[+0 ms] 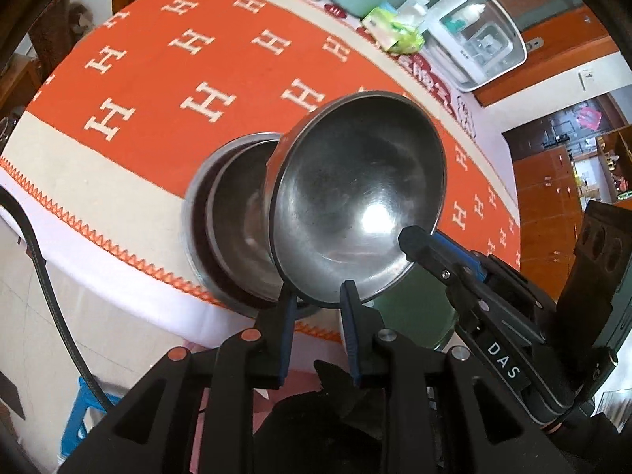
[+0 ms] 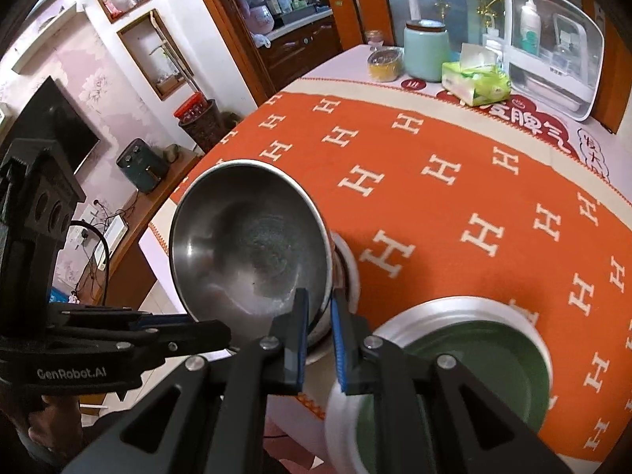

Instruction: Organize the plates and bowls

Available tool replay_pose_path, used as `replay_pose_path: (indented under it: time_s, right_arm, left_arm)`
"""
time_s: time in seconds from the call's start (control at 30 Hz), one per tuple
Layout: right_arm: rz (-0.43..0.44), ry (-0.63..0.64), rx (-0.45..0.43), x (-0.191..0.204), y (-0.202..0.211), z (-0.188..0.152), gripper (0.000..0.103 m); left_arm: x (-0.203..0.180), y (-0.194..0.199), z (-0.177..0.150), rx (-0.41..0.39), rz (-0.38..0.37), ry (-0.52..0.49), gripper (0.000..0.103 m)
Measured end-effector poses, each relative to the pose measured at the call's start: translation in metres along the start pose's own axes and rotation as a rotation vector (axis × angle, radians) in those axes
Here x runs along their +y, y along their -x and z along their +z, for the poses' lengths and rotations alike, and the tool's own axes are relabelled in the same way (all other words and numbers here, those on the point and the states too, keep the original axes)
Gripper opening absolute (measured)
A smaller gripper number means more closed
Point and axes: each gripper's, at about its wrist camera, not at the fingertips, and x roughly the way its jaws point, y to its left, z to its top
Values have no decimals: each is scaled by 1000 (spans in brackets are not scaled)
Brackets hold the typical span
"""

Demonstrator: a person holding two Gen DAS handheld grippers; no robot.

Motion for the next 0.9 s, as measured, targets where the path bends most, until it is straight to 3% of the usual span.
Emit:
replay_pose_path:
  time_s: [0.47,0.9]
  right_arm:
    - [-55,-242,56,5,-31,-26,13]
    - [8,-418,-22,-7,-27,-36,19]
  left_arm:
    - [26,-27,18,189,-17,-148,21]
    - [18,-28,30,208,-1,-276,23]
